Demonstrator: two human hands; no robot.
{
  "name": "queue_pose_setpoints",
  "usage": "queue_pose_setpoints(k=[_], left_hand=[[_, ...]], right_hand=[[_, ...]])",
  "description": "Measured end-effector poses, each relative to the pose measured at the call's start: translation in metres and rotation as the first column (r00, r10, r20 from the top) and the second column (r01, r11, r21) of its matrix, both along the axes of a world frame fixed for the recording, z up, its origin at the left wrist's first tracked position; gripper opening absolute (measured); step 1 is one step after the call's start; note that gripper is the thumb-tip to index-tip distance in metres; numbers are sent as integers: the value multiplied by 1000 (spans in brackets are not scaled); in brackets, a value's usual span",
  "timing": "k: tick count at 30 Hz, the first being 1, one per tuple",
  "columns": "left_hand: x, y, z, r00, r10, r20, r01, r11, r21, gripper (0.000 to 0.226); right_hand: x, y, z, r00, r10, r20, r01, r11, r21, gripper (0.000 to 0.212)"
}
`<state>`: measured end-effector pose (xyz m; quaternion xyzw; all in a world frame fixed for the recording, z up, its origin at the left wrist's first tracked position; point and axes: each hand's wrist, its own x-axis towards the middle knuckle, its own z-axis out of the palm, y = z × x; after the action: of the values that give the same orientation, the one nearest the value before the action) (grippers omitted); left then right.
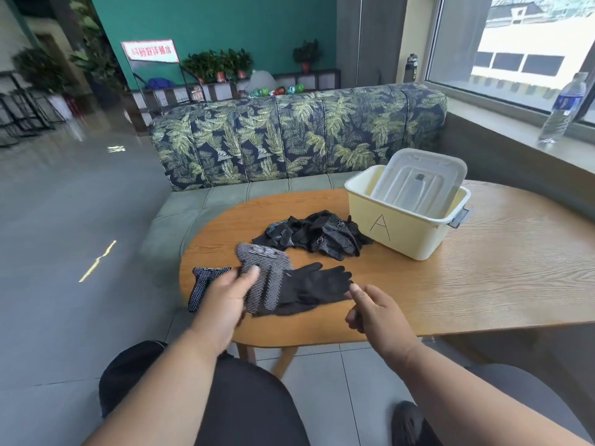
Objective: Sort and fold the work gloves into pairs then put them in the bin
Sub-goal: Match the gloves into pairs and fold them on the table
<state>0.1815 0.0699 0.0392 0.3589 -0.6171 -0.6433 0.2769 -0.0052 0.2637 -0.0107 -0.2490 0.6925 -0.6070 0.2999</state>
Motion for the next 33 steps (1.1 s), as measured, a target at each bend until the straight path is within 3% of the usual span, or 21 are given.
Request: queue_pose_setpoints(k=[3, 6, 16, 18, 20, 23, 25, 27, 31, 33], left_hand=[[21, -37, 3, 959, 284, -4, -283, 958, -48, 27], [37, -64, -1, 907, 419, 50, -414, 906, -83, 24], [39, -79, -17, 915, 352, 197, -343, 936, -78, 20], [39, -81, -18, 917, 353, 188, -351, 935, -46, 27], [37, -80, -17, 922, 339, 189, -341, 940, -23, 21], [33, -78, -20, 893, 327, 309, -278, 941, -192, 21], [33, -77, -21, 802, 380, 462, -224, 907, -357, 21], [34, -79, -24, 703, 474, 530, -206, 849, -486, 35], [27, -71, -19, 676, 612, 411, -317, 744, -588, 45], [24, -59, -15, 686, 669, 285, -330, 636, -698, 42]], right_hand=[[-4, 2, -10, 998, -17, -60, 21, 998, 55, 28], [-7, 2, -17, 993, -32, -118, 43, 995, 93, 19], [-9, 5, -18, 986, -6, -169, 32, 988, 152, 17], [-10, 5, -19, 986, -15, -167, 42, 986, 162, 17], [-10, 5, -18, 987, -24, -157, 50, 985, 163, 15], [-10, 4, -17, 988, -27, -151, 52, 984, 167, 14], [-10, 3, -17, 988, -26, -153, 53, 984, 172, 14], [-10, 2, -17, 988, -21, -155, 49, 983, 177, 14], [-12, 2, -19, 988, -15, -154, 44, 982, 185, 13], [-14, 2, -21, 990, -29, -136, 54, 982, 179, 13]])
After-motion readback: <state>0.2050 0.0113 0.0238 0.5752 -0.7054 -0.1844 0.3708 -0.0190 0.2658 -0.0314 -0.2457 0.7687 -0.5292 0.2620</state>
